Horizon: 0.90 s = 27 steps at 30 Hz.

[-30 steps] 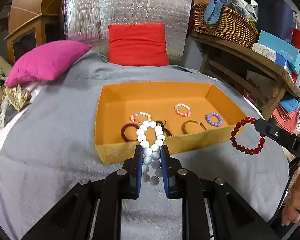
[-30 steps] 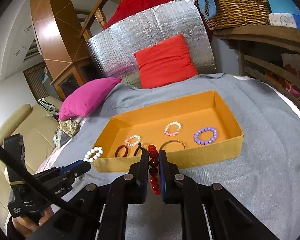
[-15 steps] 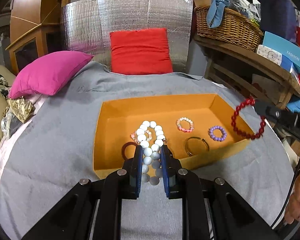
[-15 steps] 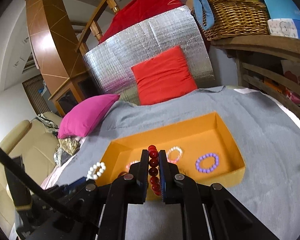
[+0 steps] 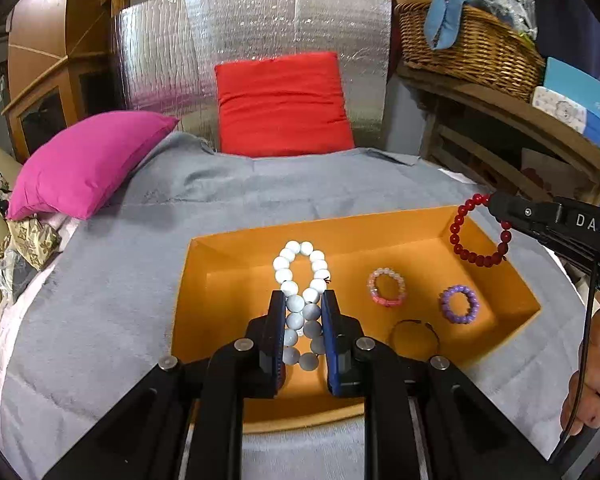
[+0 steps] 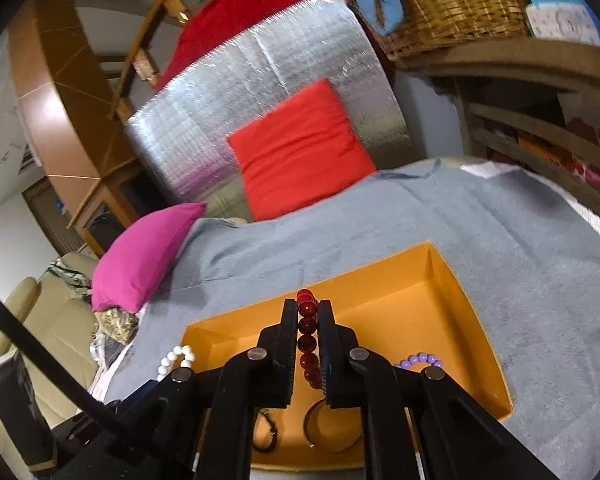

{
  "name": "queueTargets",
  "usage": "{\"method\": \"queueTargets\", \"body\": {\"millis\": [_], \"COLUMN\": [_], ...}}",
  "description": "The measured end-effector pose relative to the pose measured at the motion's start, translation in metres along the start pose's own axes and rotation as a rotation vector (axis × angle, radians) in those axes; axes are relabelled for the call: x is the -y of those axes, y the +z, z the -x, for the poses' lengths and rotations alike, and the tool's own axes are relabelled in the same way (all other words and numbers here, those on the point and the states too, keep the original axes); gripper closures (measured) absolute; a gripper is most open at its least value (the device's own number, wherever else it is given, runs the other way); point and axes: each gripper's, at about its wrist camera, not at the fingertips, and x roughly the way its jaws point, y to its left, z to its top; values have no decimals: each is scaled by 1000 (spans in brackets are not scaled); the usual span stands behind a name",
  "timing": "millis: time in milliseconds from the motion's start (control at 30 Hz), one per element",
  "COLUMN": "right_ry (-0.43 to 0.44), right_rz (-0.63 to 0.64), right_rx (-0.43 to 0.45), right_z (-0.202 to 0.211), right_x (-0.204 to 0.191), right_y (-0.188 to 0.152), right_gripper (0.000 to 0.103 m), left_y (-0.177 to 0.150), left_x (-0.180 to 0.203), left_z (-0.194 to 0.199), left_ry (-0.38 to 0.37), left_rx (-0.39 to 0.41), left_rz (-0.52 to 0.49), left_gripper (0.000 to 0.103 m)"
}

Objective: Organize jewelry
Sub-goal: 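Carry the white and red bracelets over the orange box with both tools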

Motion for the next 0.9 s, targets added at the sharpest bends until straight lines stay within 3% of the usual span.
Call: {"method": "queueTargets", "body": {"millis": [433,700,900], "right_ry": [-81,-82,-98], "right_rz": [-117,-129,-132], "right_rx": [-124,-162,-186], "right_z": [-62,-81,-92], "right_x": [45,44,44], "right_y": [10,4,-2], "right_gripper": [92,92,92], "left_y": [5,-4,-4], "left_x": [-56,-47,-43], "left_z": [-69,-92,-91], "left_ry": [15,-1,18], "left_rx": [-169,-239,-236], "left_rz": [119,88,66], "left_gripper": [85,84,84]}}
